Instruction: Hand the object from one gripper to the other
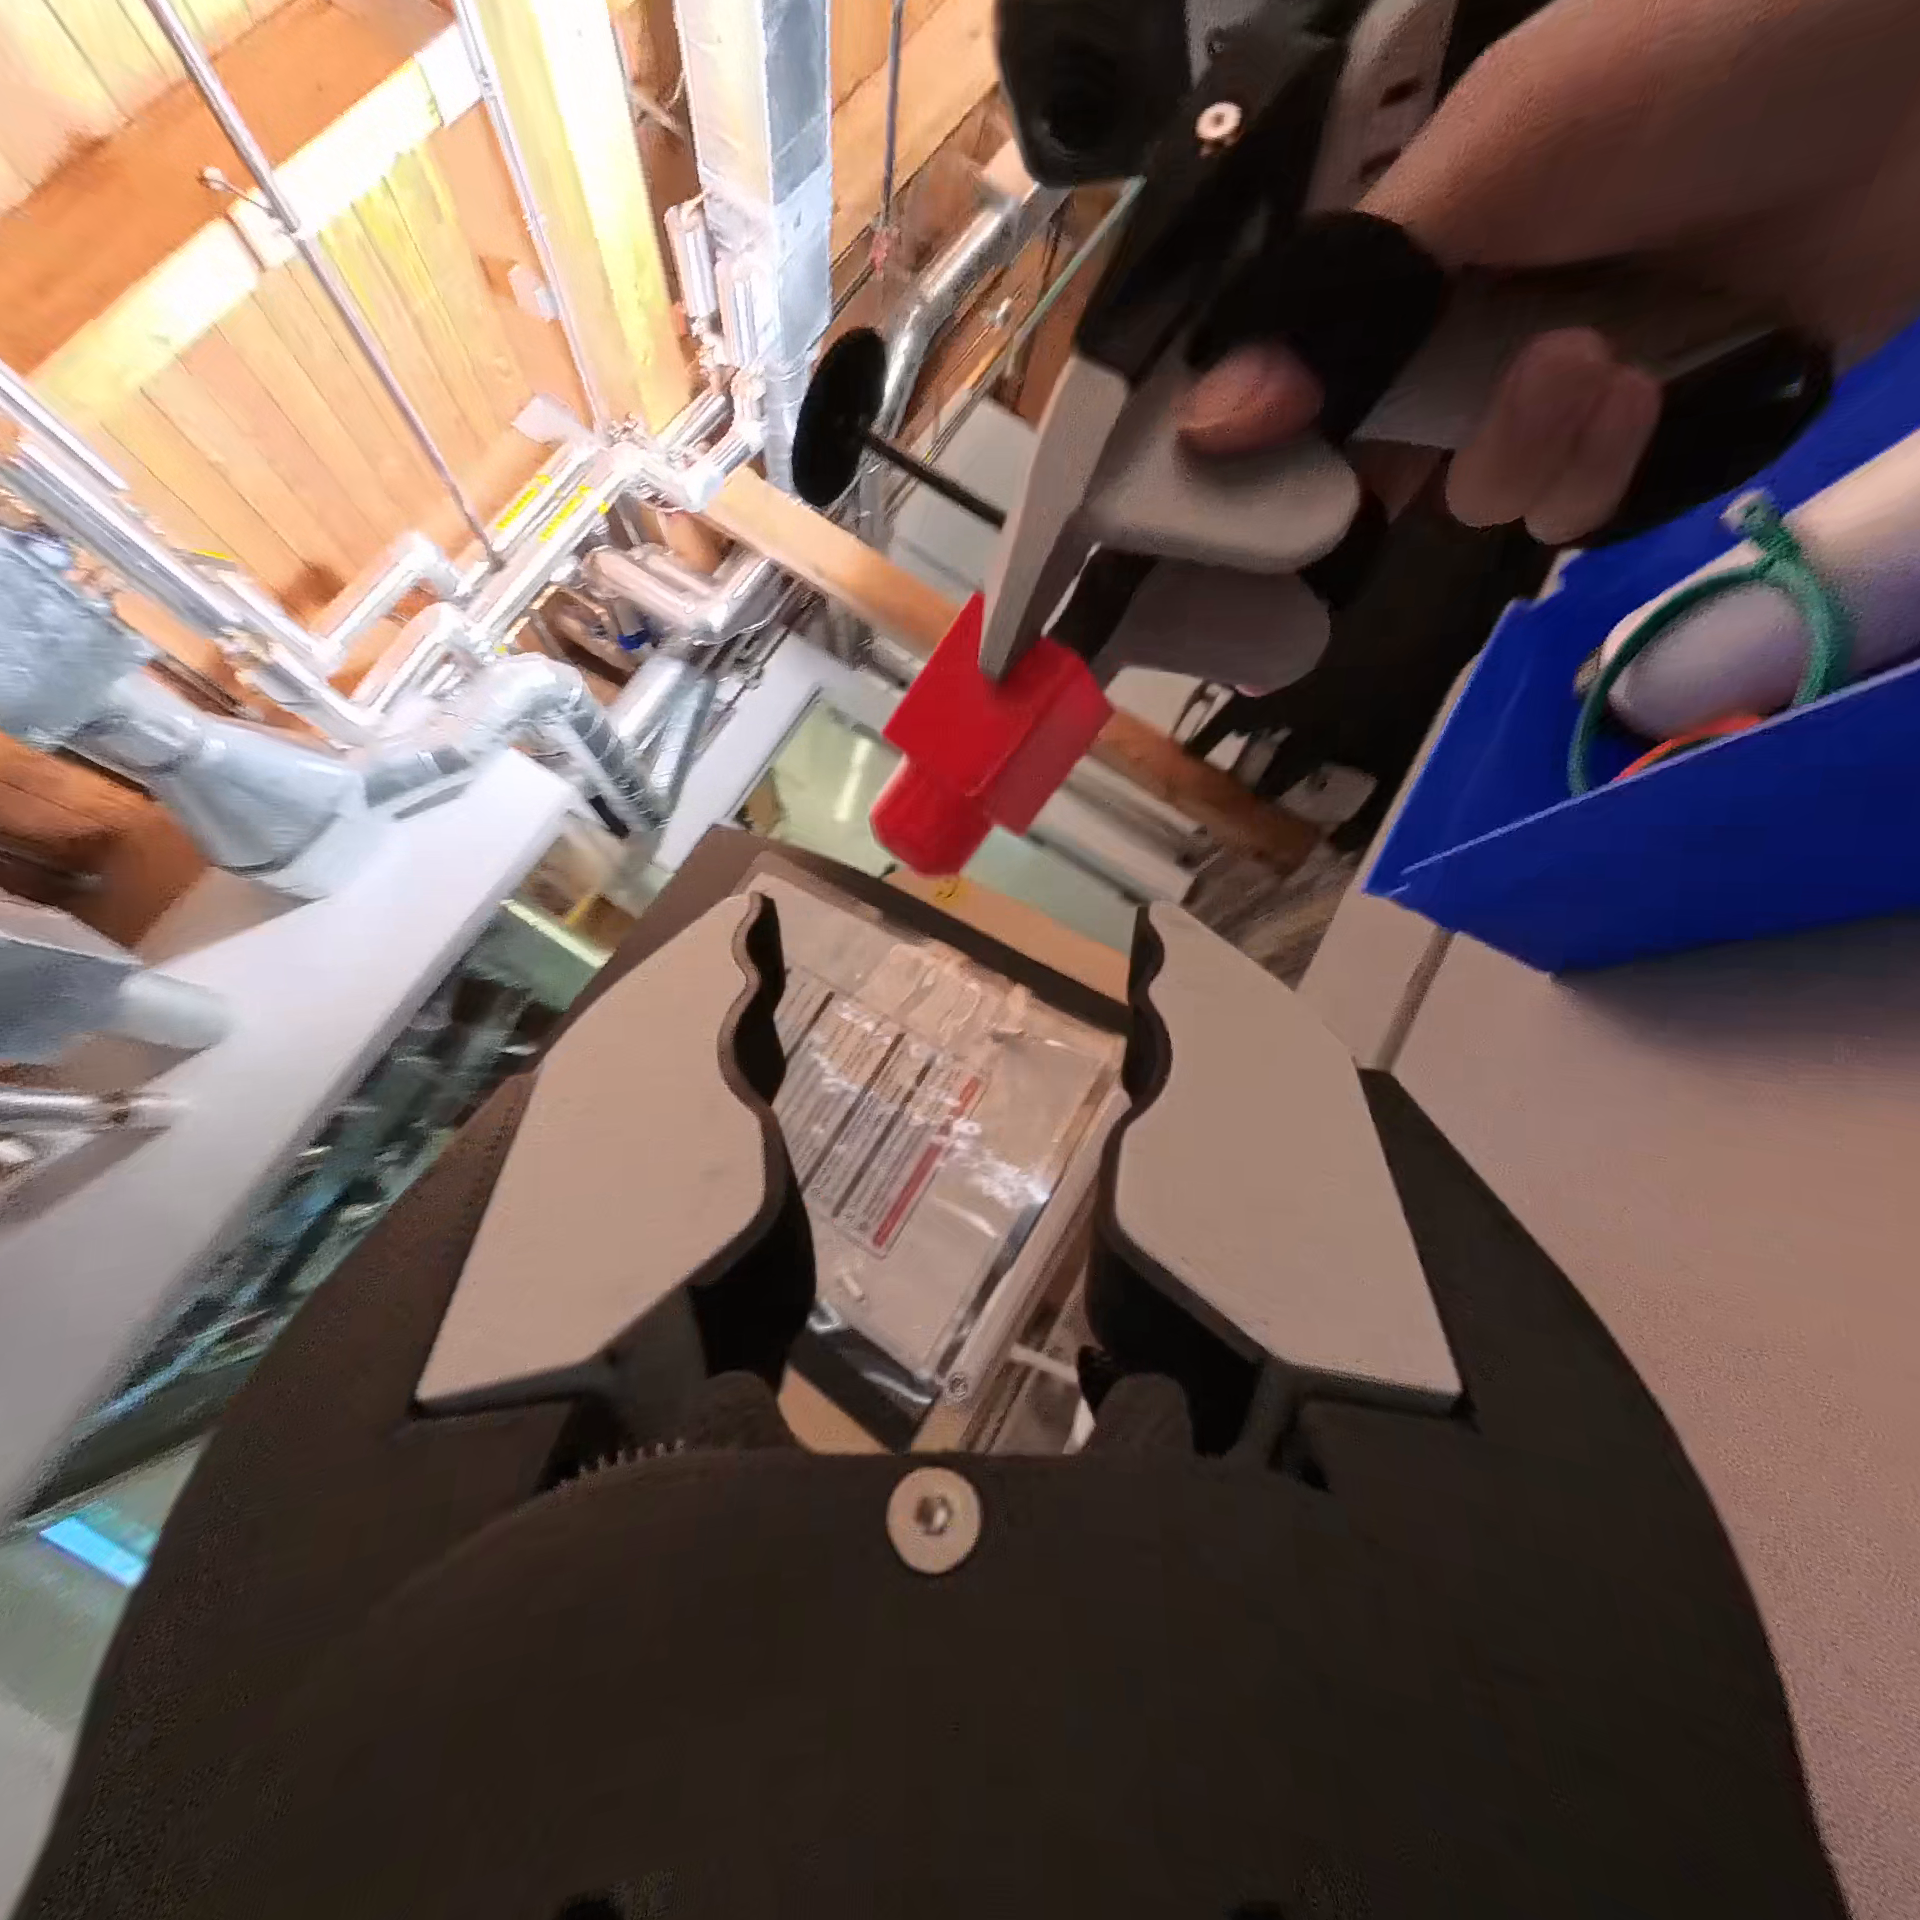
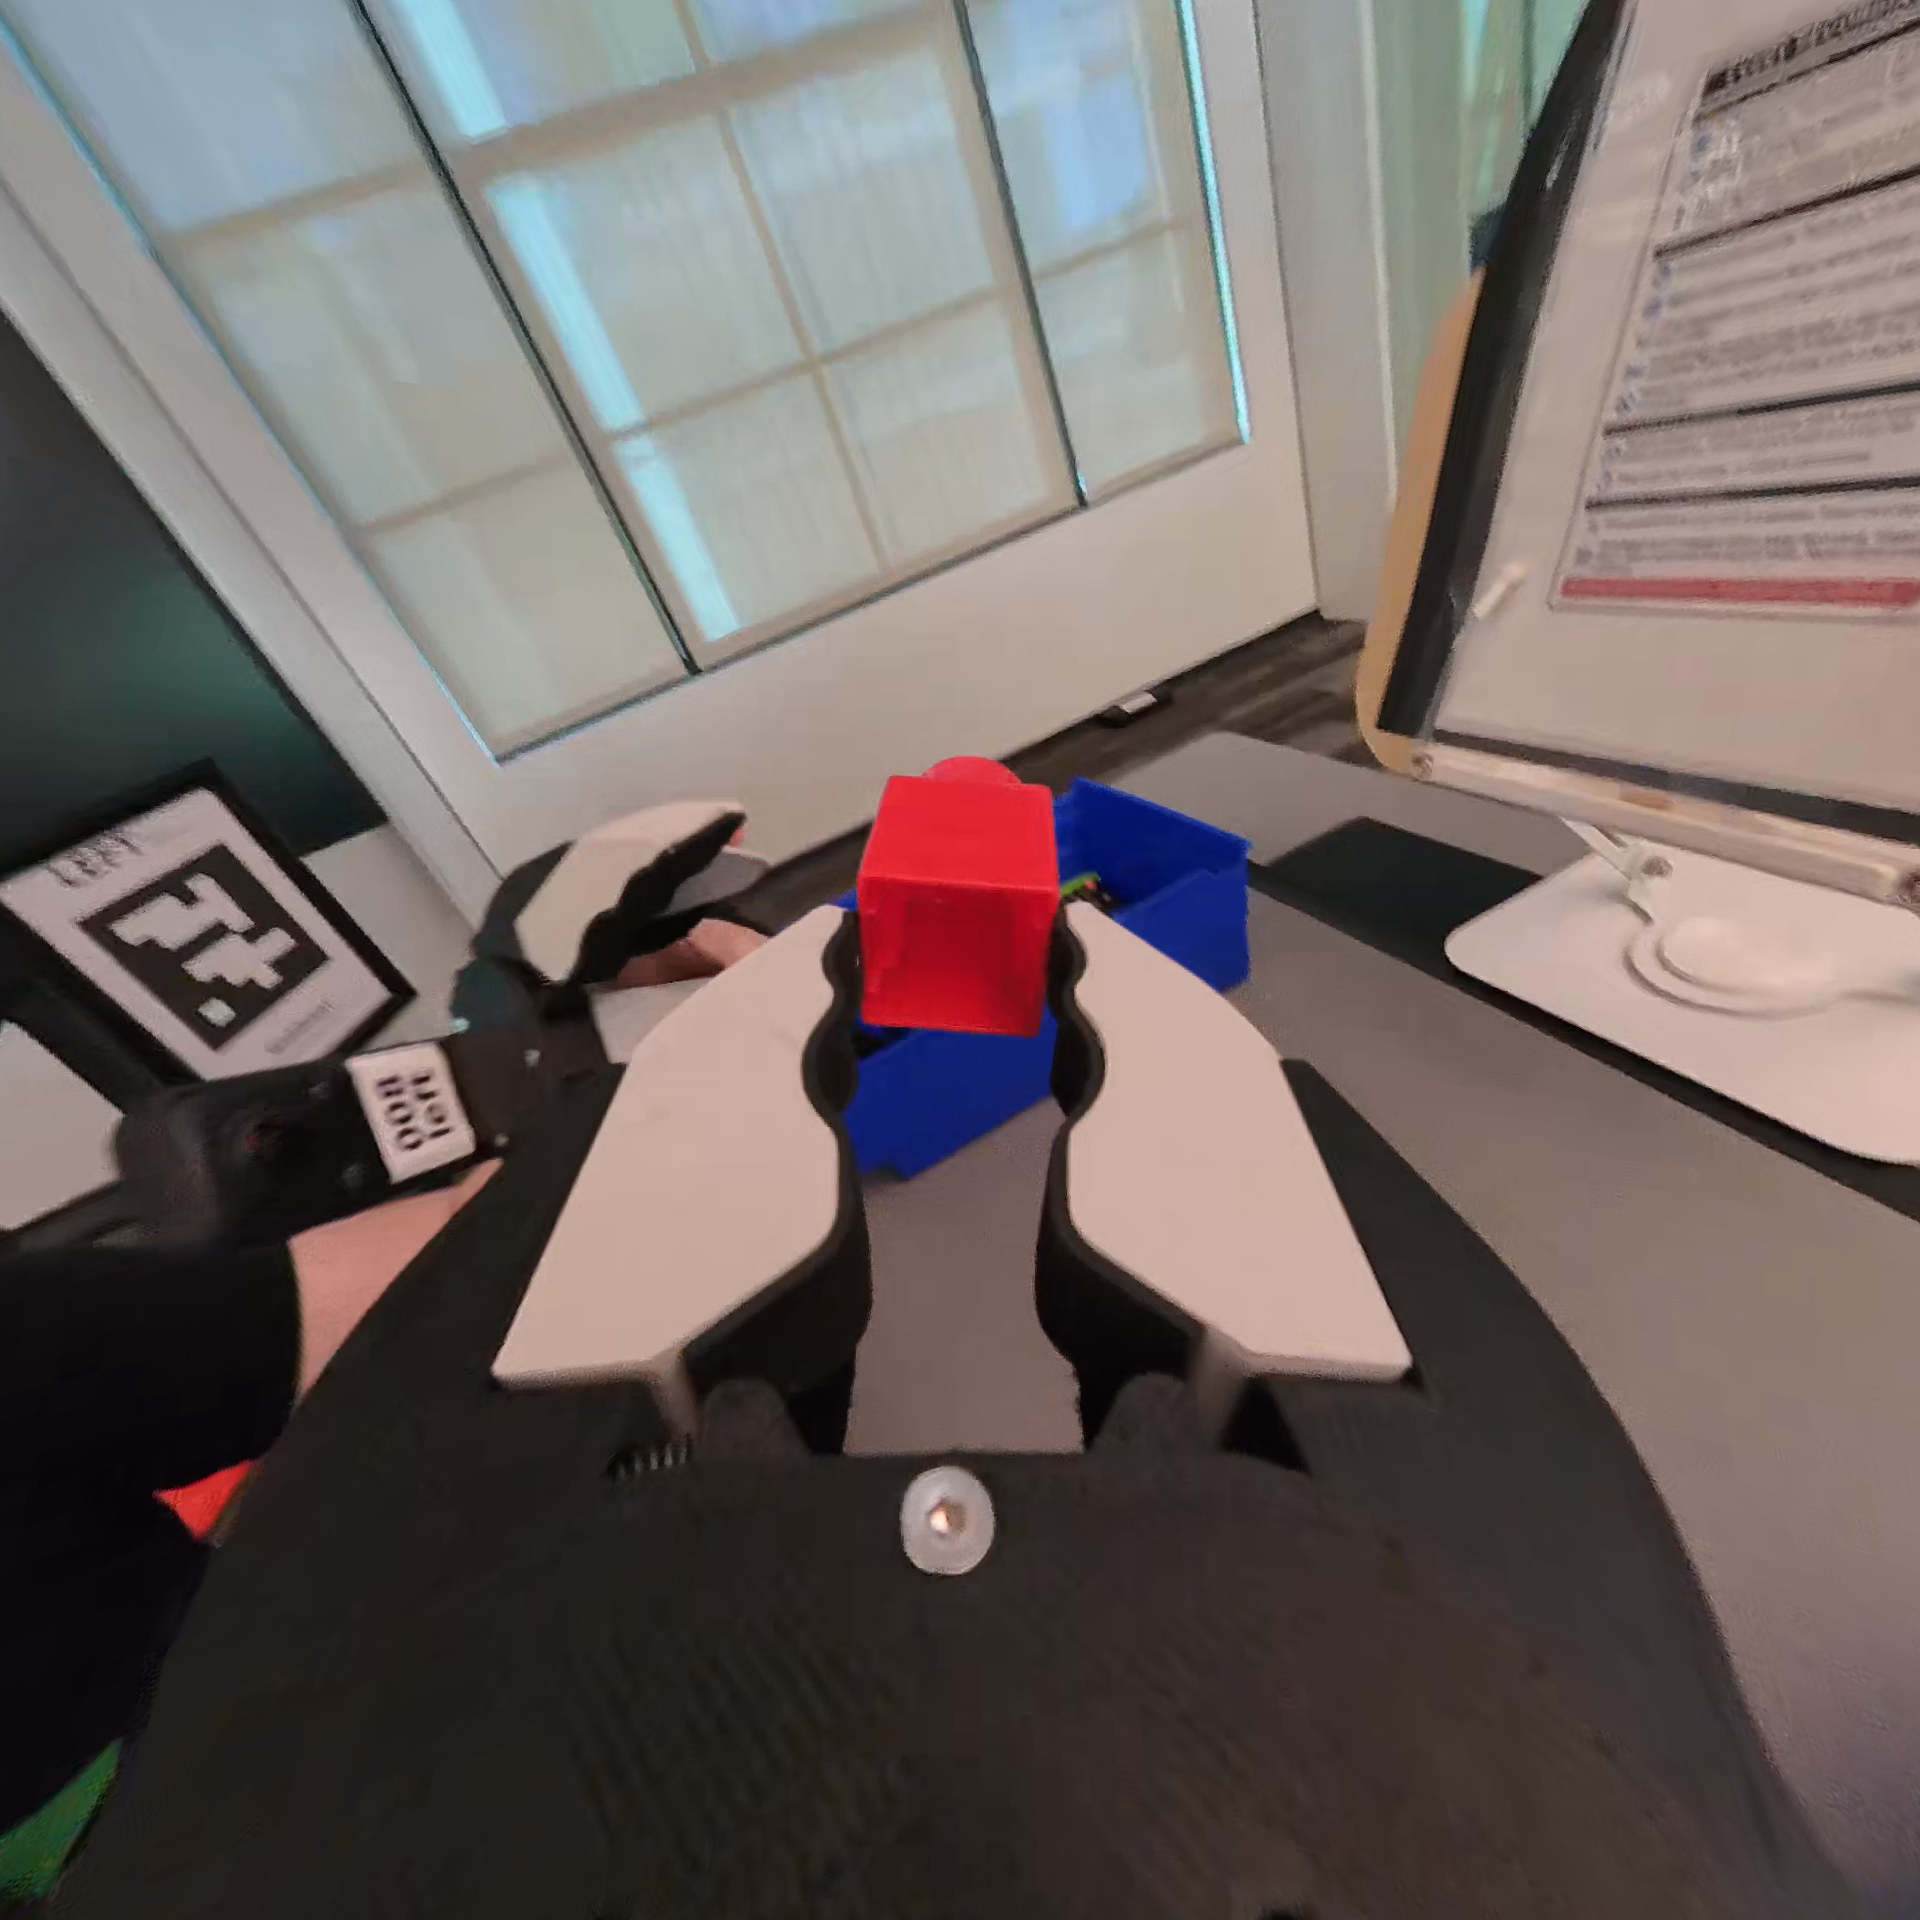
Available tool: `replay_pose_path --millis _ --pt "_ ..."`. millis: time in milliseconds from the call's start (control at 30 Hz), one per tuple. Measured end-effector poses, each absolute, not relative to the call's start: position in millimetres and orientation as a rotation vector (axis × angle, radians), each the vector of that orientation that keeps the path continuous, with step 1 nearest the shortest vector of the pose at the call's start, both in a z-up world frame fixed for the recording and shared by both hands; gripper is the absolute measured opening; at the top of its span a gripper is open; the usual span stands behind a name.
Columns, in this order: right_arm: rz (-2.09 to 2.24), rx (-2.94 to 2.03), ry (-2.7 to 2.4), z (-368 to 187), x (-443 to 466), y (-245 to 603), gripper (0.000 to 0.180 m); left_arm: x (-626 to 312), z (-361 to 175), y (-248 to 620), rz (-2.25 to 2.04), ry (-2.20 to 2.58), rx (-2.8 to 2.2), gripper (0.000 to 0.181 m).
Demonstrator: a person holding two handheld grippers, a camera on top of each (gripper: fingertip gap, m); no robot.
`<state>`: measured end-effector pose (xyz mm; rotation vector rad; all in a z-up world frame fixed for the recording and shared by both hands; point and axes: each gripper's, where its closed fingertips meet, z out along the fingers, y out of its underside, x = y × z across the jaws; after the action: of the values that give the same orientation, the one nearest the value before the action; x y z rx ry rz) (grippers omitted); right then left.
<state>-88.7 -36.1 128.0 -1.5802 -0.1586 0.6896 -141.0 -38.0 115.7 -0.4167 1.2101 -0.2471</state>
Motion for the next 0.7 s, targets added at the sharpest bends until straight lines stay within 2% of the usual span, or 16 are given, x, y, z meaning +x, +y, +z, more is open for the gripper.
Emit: replay_pose_path --millis 133,267,400,433,467,500,567,700 --pt "0.557 -1.731 -0.211 103 -109 -26 0.035 -132 108 -36 -0.064 1.176 -0.384 0.069" --pt "0.373 -1.866 -0.309 82 -129 -23 0.035 -125 95 -34 0.017 1.233 -0.377 0.066" --pt "0.181 -1.941 -0.385 71 -142 -25 0.036 -119 84 -21 0.061 1.248 -0.420 0.059" --pt "0.106 -1.949 -0.398 71 -142 -26 0.036 -118 82 -19 0.058 1.250 -0.425 0.051" --pt "0.029 -1.946 -0.416 72 -142 -27 0.035 -119 82 -18 0.043 1.246 -0.426 0.039" --pt "-0.051 -1.934 -0.439 76 -142 -29 0.037 -120 85 -18 0.019 1.230 -0.429 0.038" --pt "-0.089 -1.856 -0.500 93 -147 -38 0.050 -124 94 -14 -0.082 1.194 -0.474 0.038" --pt "-0.063 -1.415 -0.711 153 -169 -71 0.066 -136 116 -14 -0.589 1.145 -0.688 0.037"
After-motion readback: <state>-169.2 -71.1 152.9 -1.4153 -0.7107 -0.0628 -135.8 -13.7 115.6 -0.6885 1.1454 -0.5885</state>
